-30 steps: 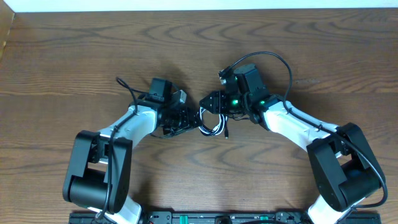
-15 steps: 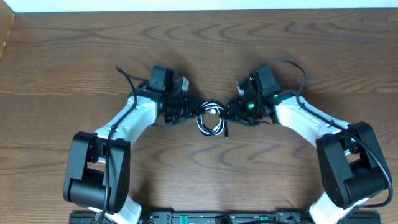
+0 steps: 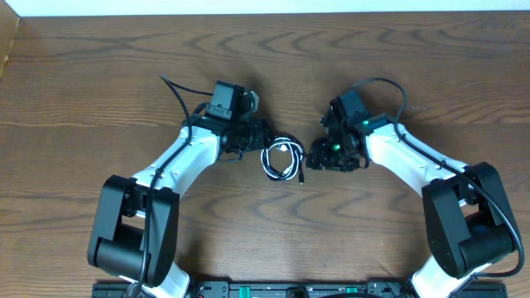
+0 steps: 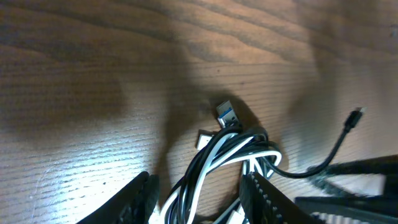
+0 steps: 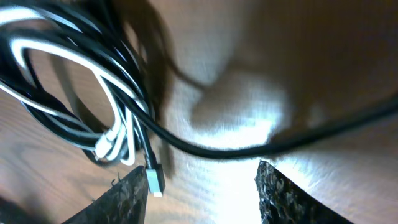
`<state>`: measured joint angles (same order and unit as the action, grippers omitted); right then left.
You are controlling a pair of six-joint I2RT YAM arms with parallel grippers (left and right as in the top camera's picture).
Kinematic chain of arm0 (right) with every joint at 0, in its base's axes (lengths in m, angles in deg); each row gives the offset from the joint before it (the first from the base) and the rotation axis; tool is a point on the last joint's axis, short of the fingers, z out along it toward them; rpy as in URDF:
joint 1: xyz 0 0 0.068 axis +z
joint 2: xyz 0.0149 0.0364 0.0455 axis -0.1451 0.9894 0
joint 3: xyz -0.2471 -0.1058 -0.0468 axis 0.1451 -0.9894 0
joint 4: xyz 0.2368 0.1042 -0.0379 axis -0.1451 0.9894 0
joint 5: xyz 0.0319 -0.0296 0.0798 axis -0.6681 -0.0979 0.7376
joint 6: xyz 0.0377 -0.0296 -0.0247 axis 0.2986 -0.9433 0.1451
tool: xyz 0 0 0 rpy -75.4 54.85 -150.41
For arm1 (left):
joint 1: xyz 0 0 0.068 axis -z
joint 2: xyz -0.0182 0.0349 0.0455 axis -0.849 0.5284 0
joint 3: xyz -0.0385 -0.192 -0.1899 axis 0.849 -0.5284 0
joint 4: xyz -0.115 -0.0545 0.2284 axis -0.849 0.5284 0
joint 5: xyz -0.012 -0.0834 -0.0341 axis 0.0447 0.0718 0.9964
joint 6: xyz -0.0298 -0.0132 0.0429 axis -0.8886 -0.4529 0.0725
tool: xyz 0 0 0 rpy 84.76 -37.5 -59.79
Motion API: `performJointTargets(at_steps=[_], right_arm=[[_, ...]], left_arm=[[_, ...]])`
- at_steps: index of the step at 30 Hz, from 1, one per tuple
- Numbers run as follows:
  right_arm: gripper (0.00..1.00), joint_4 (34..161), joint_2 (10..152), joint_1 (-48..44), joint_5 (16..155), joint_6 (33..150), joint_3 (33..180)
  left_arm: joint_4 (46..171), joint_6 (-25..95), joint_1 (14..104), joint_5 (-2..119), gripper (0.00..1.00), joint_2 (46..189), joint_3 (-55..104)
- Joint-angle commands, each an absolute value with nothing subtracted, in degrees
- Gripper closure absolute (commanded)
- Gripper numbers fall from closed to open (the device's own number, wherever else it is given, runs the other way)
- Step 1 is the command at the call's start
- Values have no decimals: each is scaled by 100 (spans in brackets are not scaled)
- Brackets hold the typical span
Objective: Untangle cables
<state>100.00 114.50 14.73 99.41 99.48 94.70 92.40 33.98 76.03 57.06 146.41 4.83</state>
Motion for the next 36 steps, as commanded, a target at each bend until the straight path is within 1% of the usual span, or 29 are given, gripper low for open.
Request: performJointTargets(at_steps=[1,3,5,6,8,13,20,23,29,32,36], right_arm=[[47,9989,11351,1545,9677,9264,9608],[47,9975,11356,1624,9425,9113,9608],[46,9930,11362,1724,9043,8940,9608],[46,9882,11373,1775,8929,8853,9608],[45,9722,11413,1875,8885,8744,9608],[45,9348,11526,2124,8844,8669,9608],[44,9106,11535,2172,8621,8667,9595],[41,8872,11563,2175,8252,8652,9536],[38,8478,11946,2236,8442,8055,9523],[37,8480,12123,2236,8208,8022,9523],[34,8463,12363,2240,8044,8018,9523]], left_arm=[[9316,3471,7745,5127,53,14602,483],[9364,3468,7794,4917,54,14602,464],[9360,3471,7835,4743,58,14602,457],[9338,3473,7844,4670,63,14602,457],[9290,3473,7844,4631,67,14602,457],[9264,3490,7844,4568,67,14696,455],[9238,3486,7890,4640,67,14923,455],[9375,3490,7977,4635,67,14923,455],[9679,3490,8043,4635,67,14923,455],[9852,3490,8043,4638,67,14923,455],[10197,3490,8041,4638,67,14921,455]])
